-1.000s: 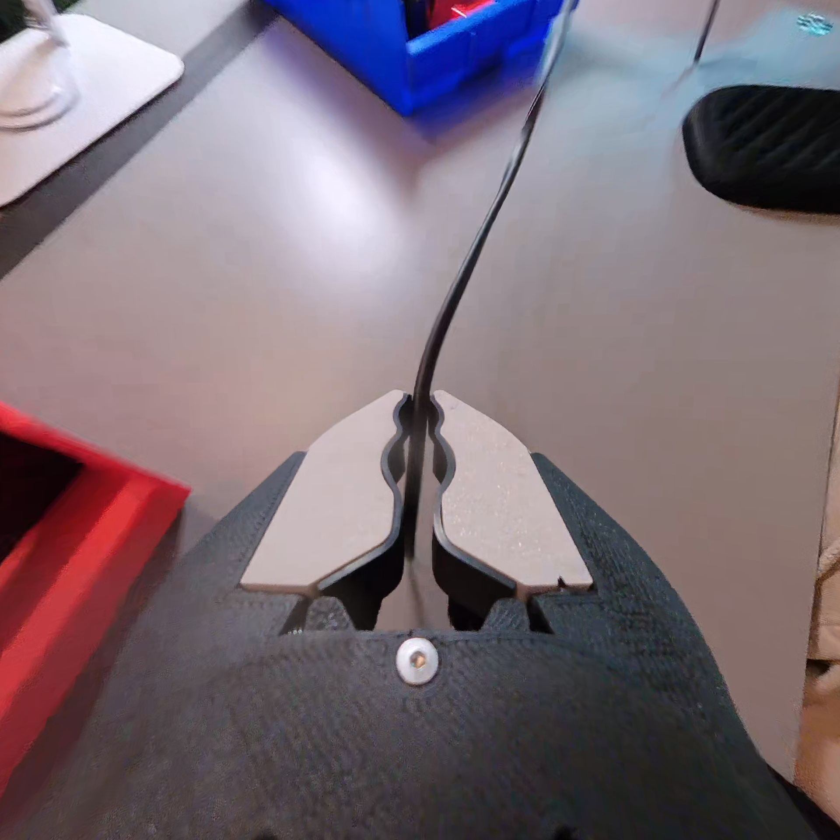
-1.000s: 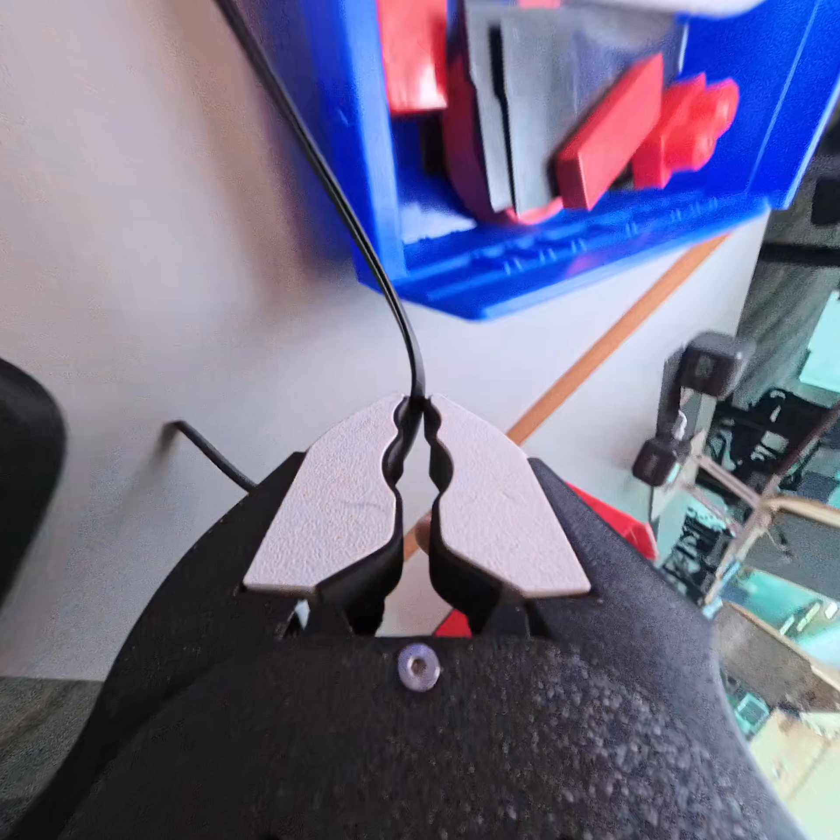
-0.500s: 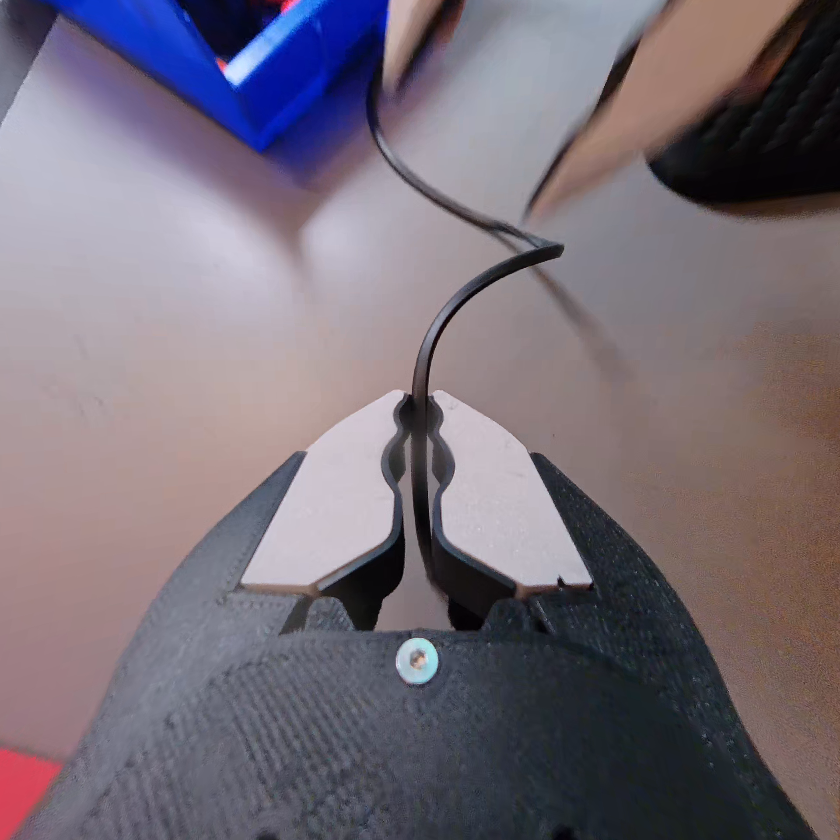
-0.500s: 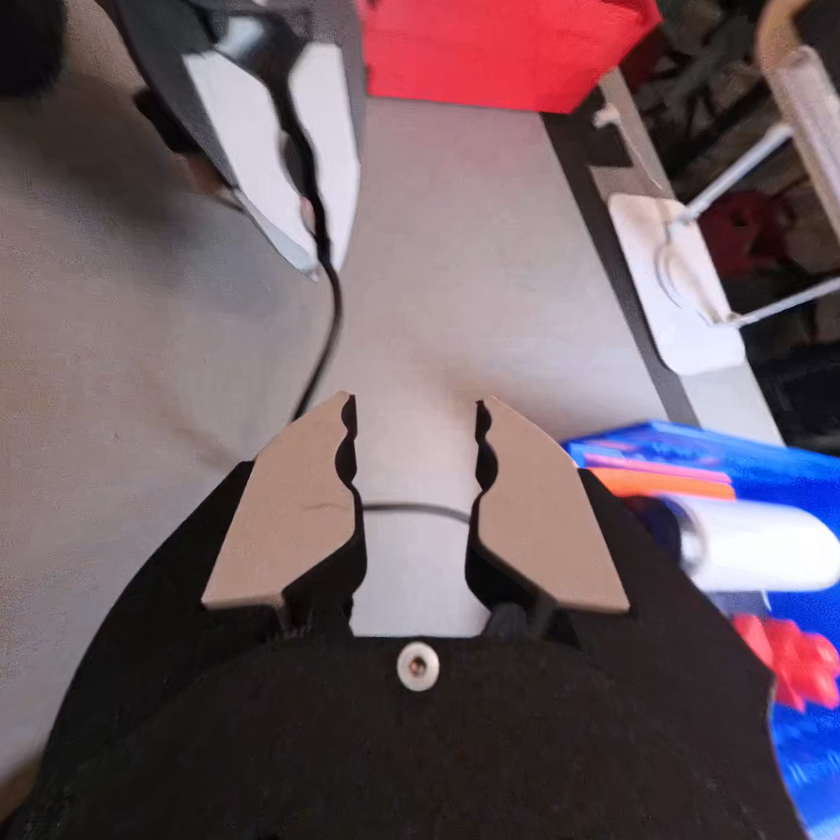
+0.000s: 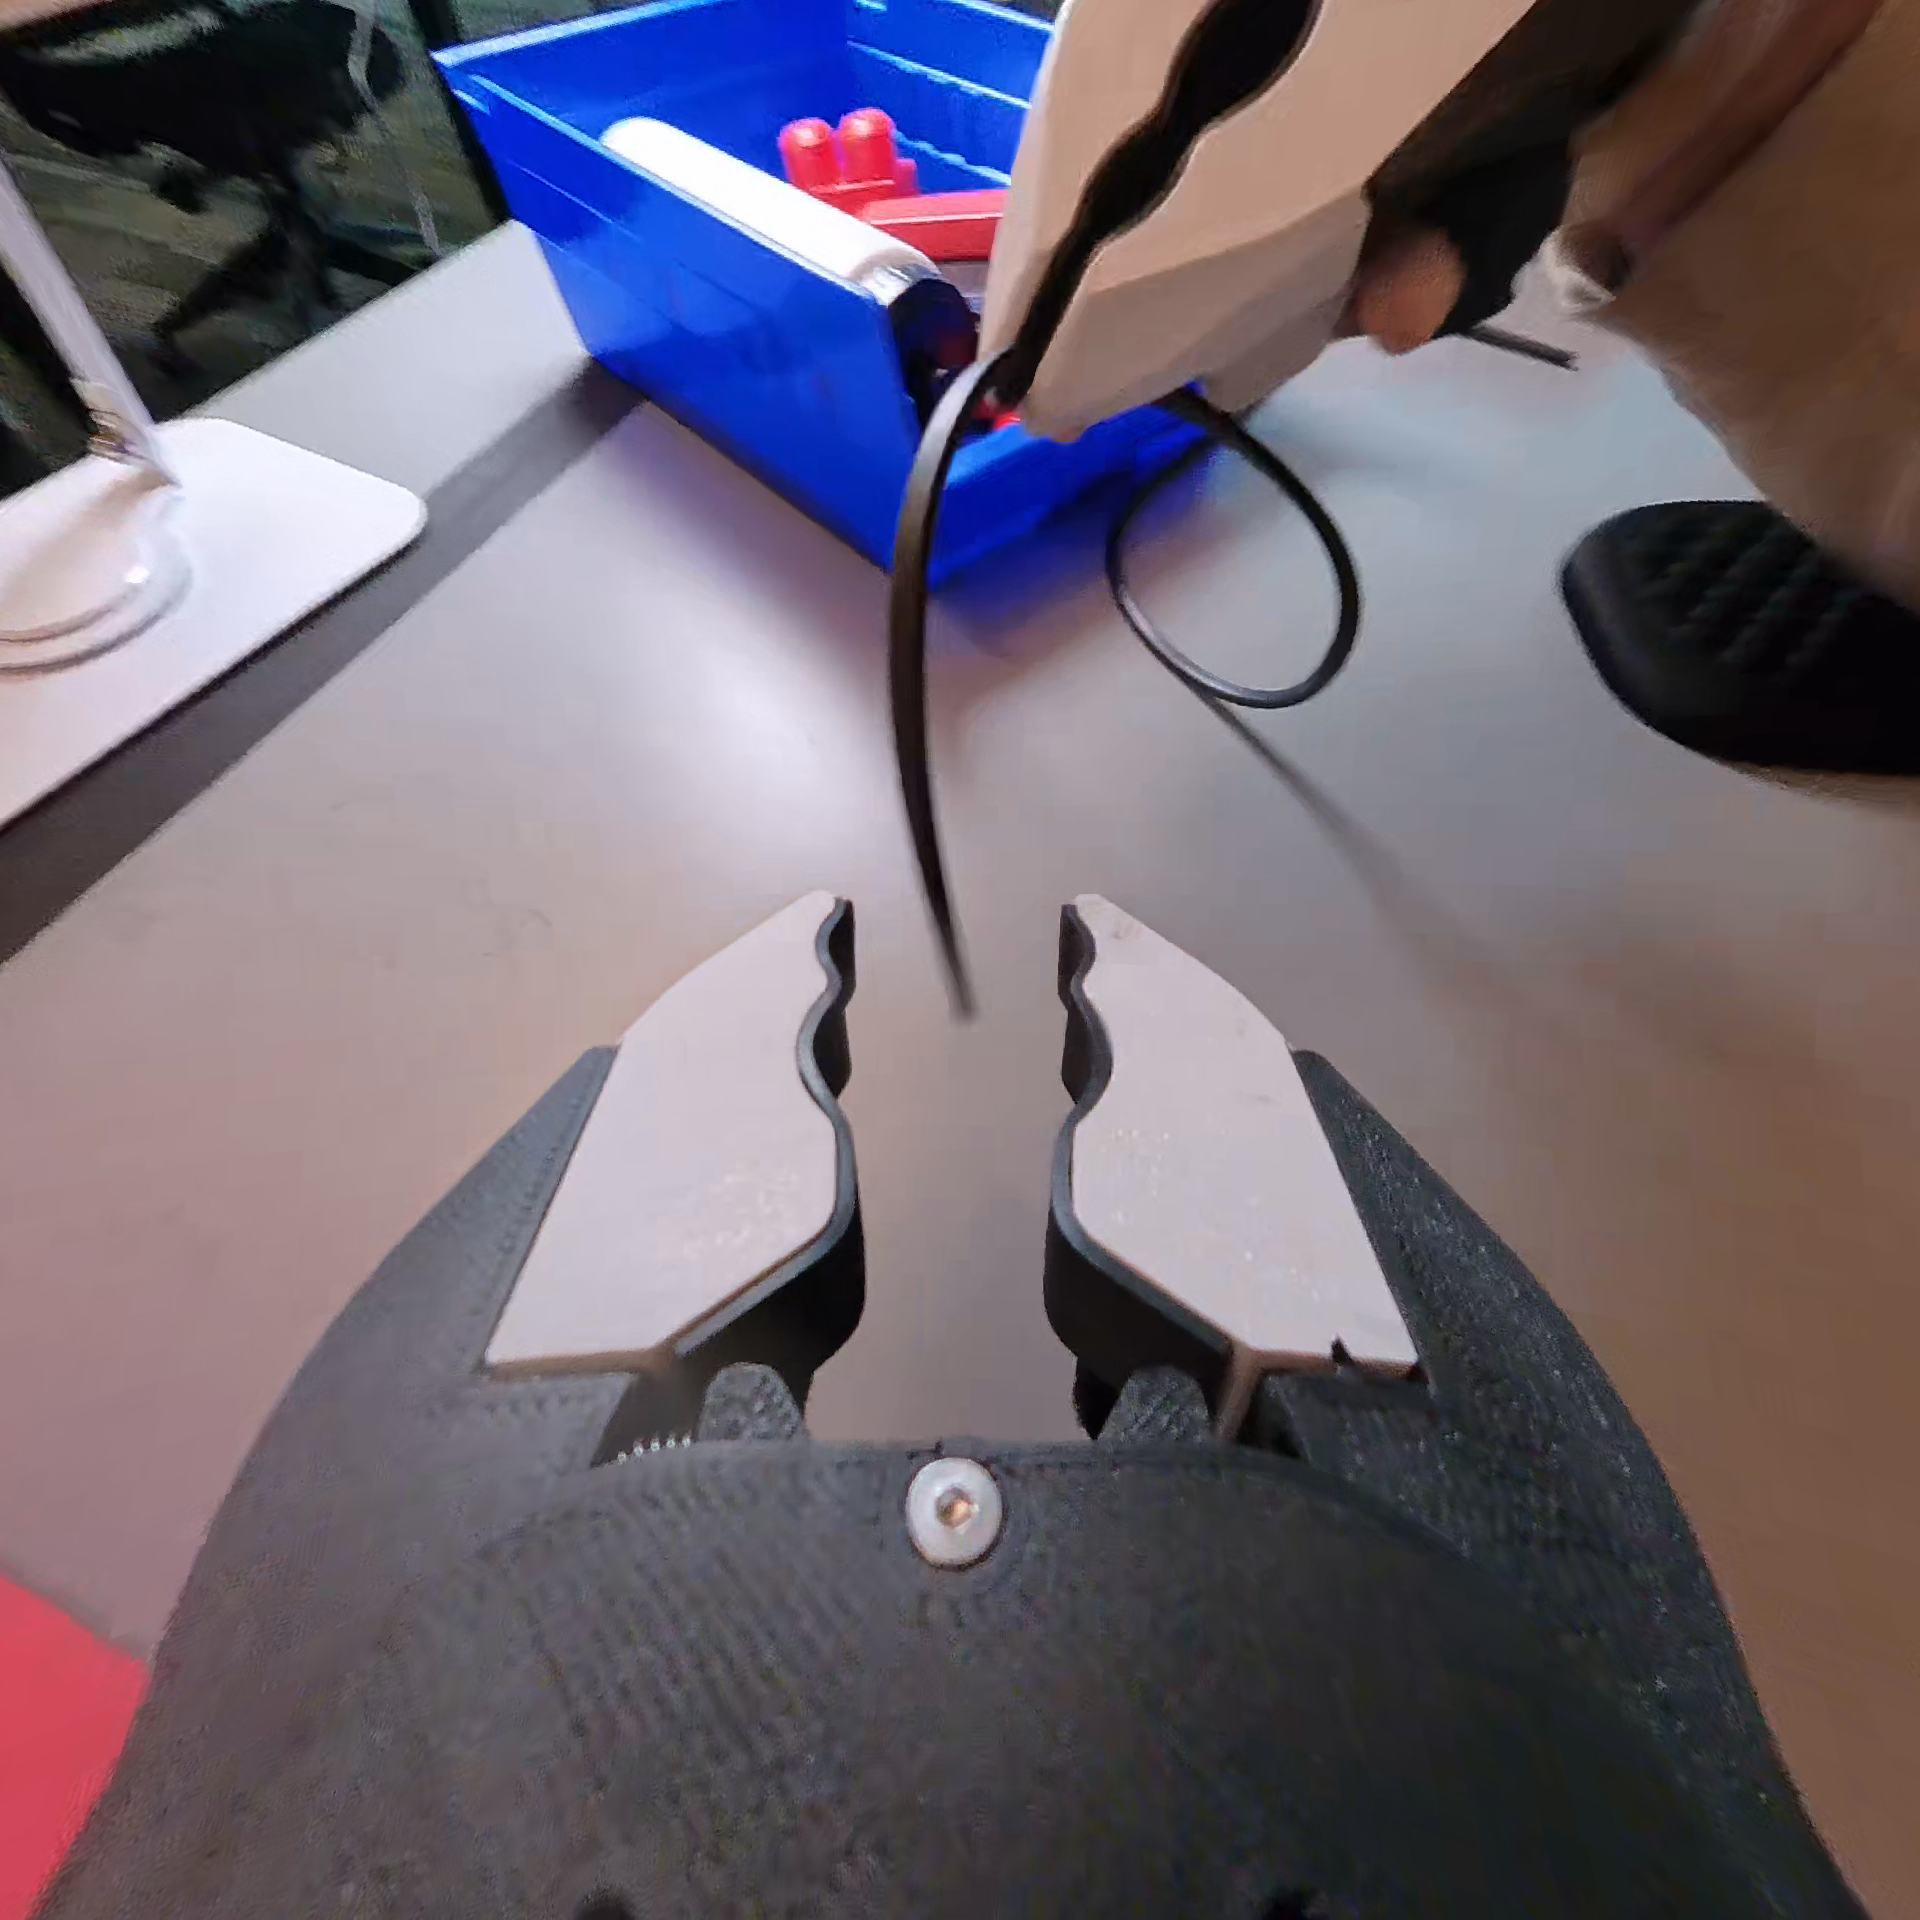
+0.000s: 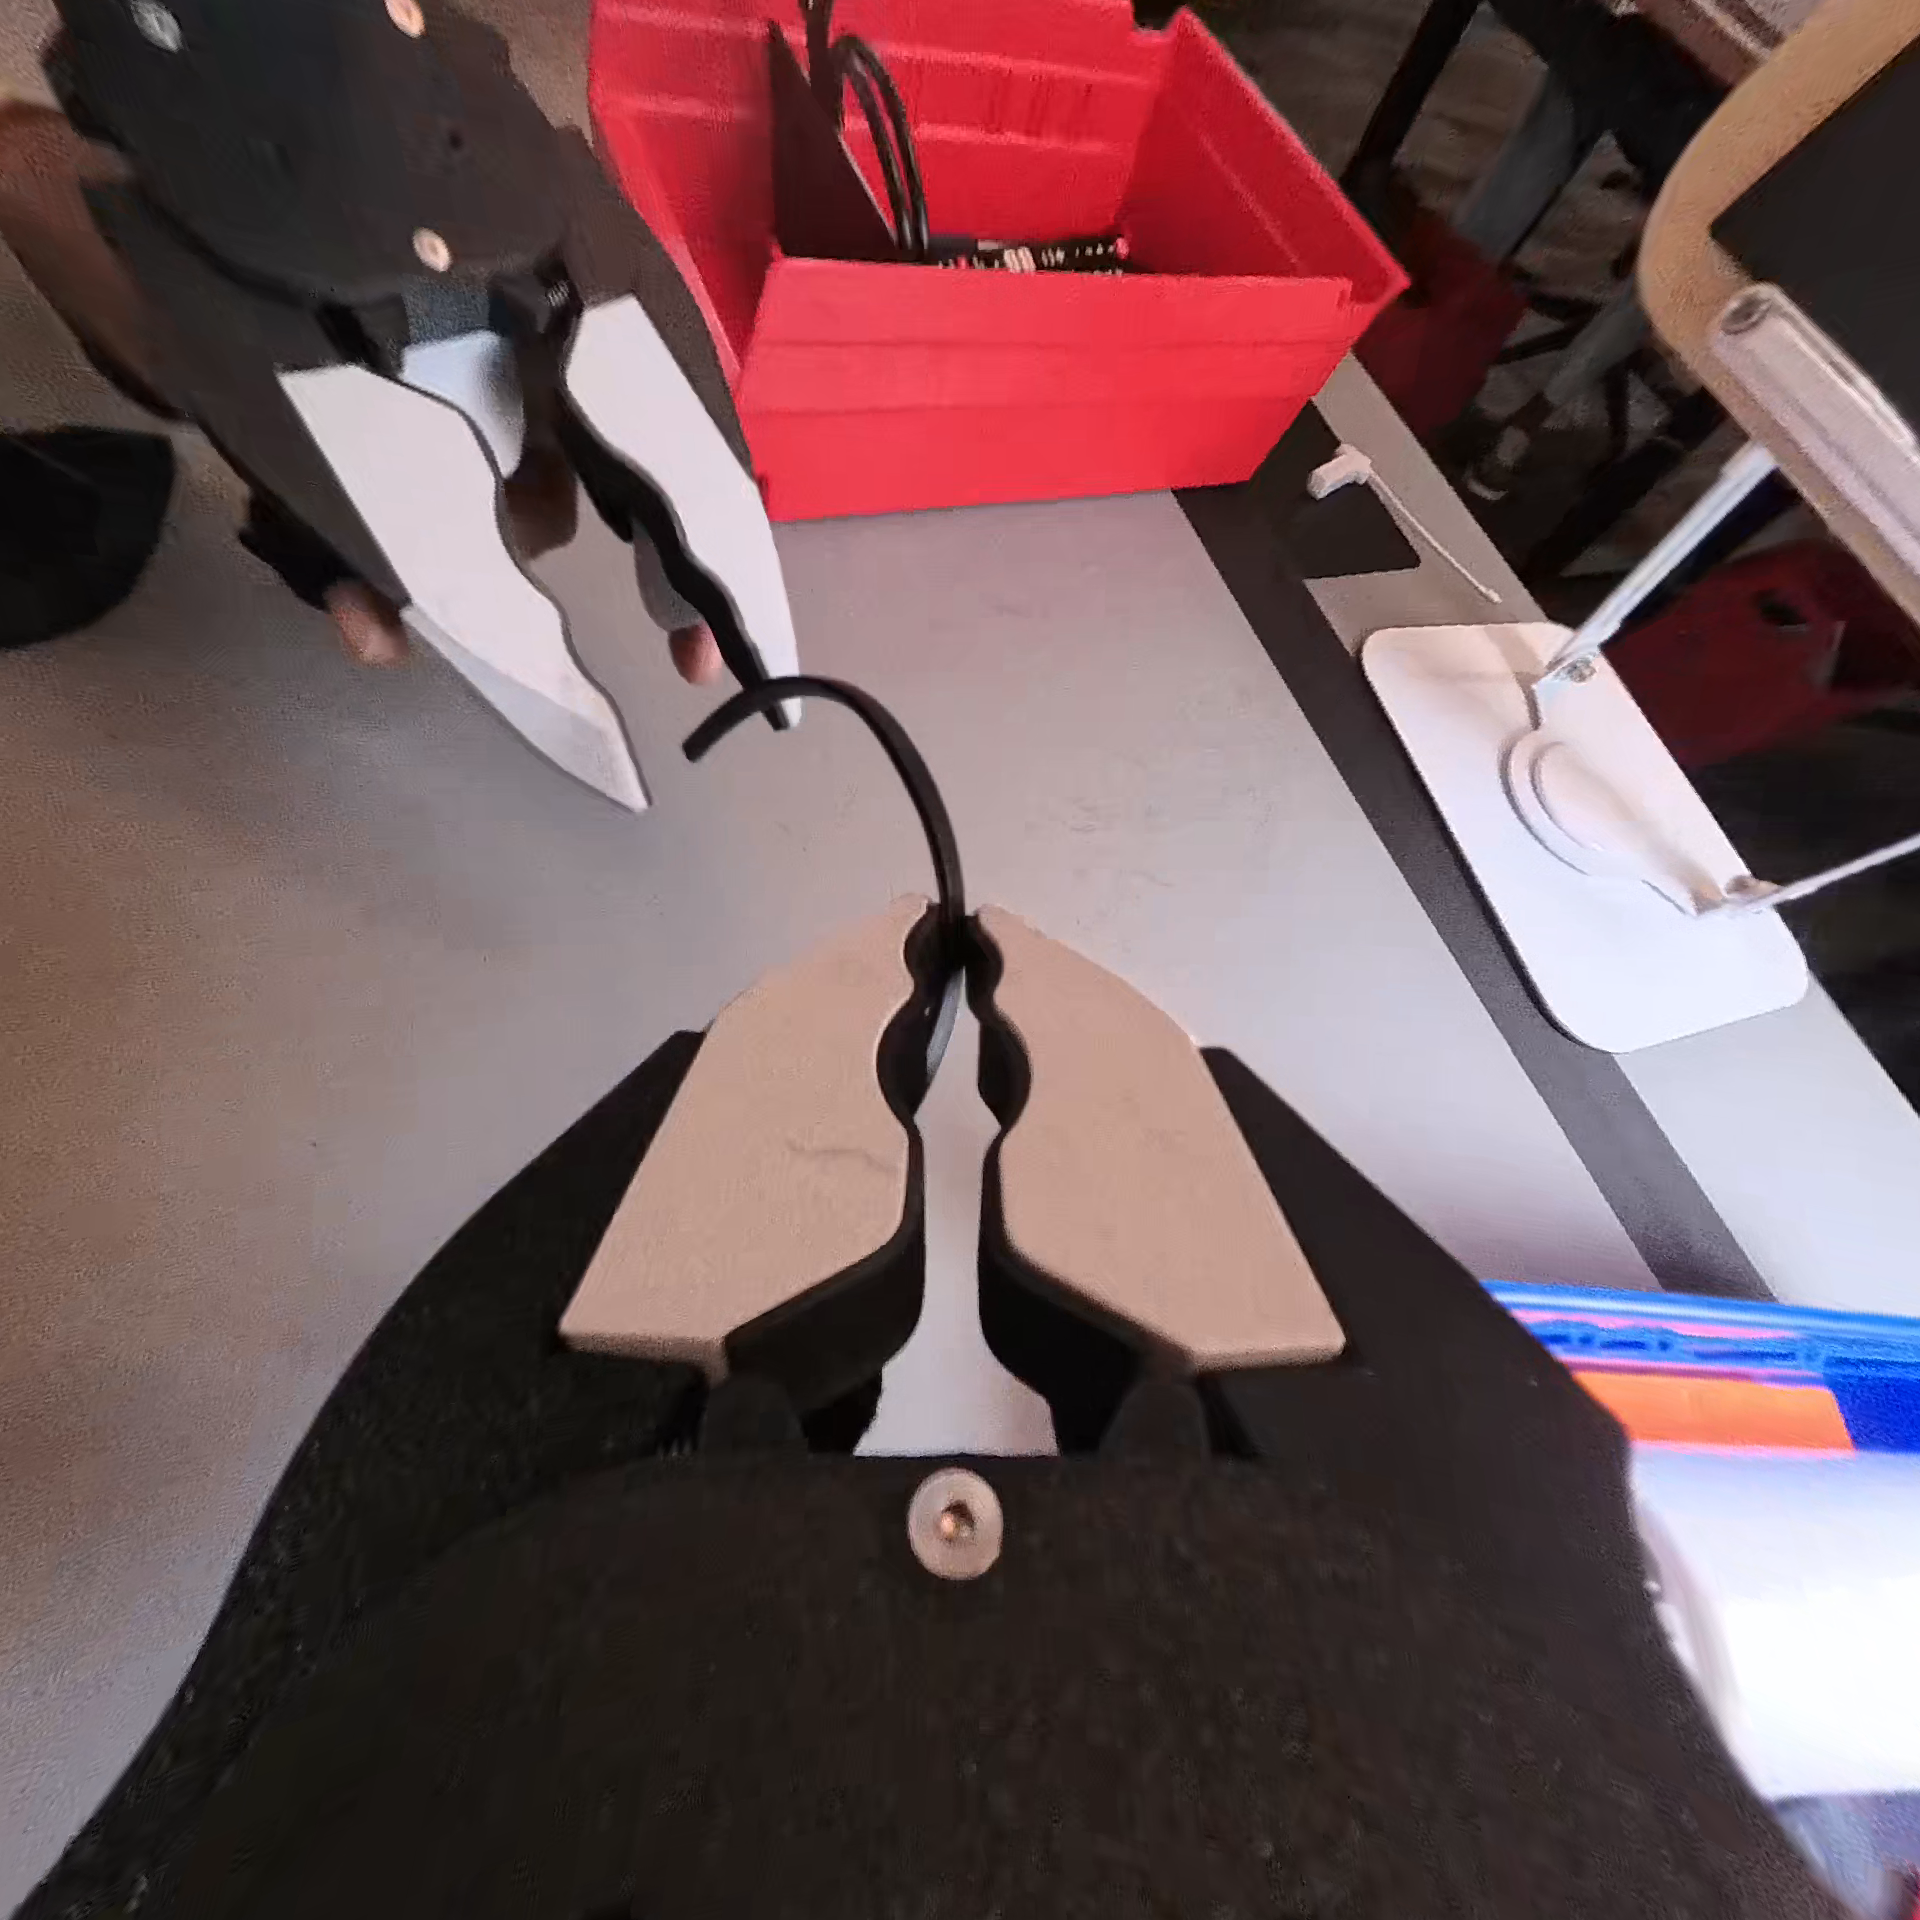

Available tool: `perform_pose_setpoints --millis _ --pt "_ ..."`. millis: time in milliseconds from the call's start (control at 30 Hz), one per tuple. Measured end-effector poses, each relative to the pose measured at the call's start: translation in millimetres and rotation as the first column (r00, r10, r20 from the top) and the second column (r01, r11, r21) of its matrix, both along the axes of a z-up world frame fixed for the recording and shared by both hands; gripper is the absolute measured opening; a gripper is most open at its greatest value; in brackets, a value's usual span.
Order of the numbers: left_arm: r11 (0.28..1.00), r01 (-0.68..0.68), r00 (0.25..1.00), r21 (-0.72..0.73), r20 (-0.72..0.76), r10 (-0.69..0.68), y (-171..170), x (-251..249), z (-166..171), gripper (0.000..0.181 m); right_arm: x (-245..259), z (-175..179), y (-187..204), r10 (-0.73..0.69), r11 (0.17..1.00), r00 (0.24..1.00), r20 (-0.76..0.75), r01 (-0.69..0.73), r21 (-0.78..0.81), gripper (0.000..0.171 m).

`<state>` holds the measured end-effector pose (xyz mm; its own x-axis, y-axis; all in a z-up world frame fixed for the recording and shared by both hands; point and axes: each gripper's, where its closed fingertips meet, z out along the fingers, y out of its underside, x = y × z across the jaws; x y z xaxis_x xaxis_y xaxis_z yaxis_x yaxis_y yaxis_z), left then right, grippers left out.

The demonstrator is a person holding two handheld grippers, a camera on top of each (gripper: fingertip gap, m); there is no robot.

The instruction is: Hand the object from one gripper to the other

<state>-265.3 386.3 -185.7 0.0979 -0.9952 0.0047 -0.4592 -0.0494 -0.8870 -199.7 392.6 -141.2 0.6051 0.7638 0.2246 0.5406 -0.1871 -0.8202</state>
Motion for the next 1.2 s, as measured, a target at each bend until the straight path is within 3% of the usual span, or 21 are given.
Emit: perform_pose_setpoints --millis 167,367,467,600,700,833,933,1000,1033,1067,1133,1200 --pt "0.983 -0.110 0.994 0.146 0.012 0.109 15.9 -0.8 0.7 0.026 7.7 6.1 -0.2 -0.032 0.999 0.998 -0.052 0.031 -0.018 0.004" --pt "0.969 -0.167 0.986 0.181 0.050 0.160 21.1 -1.1 7.1 0.018 -2.9 13.6 -6.6 -0.025 0.998 0.992 -0.125 0.018 -0.059 0.004" --pt "0.967 -0.173 0.984 0.187 0.076 0.161 21.3 -1.6 12.4 0.004 -7.9 14.9 -9.3 -0.015 0.997 0.990 -0.142 0.004 -0.071 0.004" --pt "0.958 -0.178 0.984 0.225 0.055 0.170 25.4 -7.2 15.8 0.004 -19.1 6.9 -17.4 0.046 0.989 0.982 -0.184 -0.071 -0.133 0.004" --pt "0.965 -0.151 0.983 0.216 -0.069 0.169 25.3 -15.6 8.3 0.004 -7.4 -10.3 -6.7 -0.005 0.997 1.000 -0.031 0.002 -0.082 0.005" --pt "0.981 -0.093 0.966 0.171 -0.225 0.130 11.3 -17.5 -9.3 0.004 -31.2 -4.0 -10.6 0.053 0.996 0.996 0.071 -0.057 0.063 0.038" --pt "0.990 -0.030 0.956 0.139 -0.284 0.069 -3.3 -12.9 -20.9 0.004 -52.7 -19.5 -10.7 0.076 0.970 0.952 0.297 -0.139 0.198 0.043" --pt "0.991 -0.021 0.950 0.136 -0.305 0.062 -4.5 -14.1 -24.7 0.004 -58.4 -38.8 -11.3 0.088 0.961 0.902 0.422 -0.189 0.202 0.032" --pt "0.991 -0.020 0.949 0.131 -0.309 0.060 -4.0 -15.7 -25.5 0.004 -58.6 -42.1 -9.4 0.079 0.958 0.896 0.437 -0.190 0.216 0.010" --pt "0.992 -0.022 0.951 0.126 -0.304 0.060 -3.0 -16.9 -25.1 0.004 -58.8 -41.8 -7.3 0.073 0.953 0.899 0.431 -0.191 0.237 0.004" --pt "0.986 -0.038 0.963 0.162 -0.258 0.079 2.0 -16.7 -17.7 0.008 -58.9 -40.8 -6.6 0.075 0.958 0.917 0.392 -0.175 0.227 0.004" --pt "0.965 -0.044 0.977 0.258 -0.193 0.096 4.1 -12.2 -5.0 0.024 -58.8 -41.4 -5.2 0.070 0.971 0.937 0.343 -0.144 0.194 0.004"
